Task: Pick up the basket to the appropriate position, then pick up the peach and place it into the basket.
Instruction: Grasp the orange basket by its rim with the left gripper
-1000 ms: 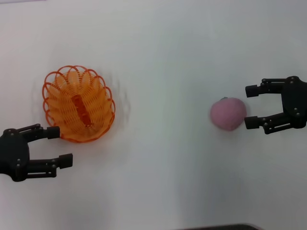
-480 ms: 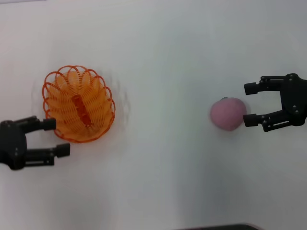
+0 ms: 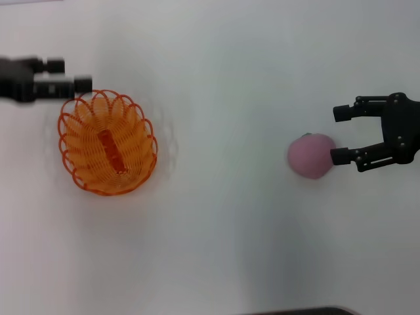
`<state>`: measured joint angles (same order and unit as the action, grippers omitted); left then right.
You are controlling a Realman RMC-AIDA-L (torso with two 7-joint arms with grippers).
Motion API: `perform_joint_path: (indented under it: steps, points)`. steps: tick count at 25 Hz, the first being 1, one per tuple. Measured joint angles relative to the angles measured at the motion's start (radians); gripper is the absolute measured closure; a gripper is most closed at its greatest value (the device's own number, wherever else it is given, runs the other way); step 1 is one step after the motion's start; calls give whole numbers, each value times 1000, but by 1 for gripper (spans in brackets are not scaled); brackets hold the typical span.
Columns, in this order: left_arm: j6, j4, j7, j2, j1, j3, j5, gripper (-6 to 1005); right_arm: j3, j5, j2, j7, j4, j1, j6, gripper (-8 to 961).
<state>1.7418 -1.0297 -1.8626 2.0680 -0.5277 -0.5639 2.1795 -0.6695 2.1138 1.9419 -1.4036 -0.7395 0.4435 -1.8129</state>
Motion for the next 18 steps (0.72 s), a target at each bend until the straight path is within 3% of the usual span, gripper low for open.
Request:
perform_joint_path:
  steps: [3, 8, 13, 18]
  points:
    - [-104, -1, -124, -22, -79, -31, 48, 93, 0, 0, 0, 0, 0, 2, 5, -3]
    - [-168, -16, -232, -48, -156, -140, 132, 96, -1, 0, 0, 5, 0, 0, 30, -3]
    - [-216, -39, -346, -48, -255, -280, 318, 100, -2, 2, 0, 17, 0, 1, 42, -3]
    - [-229, -25, -417, -16, -351, -439, 531, 104, -7, 2, 0, 18, 0, 7, 61, -3]
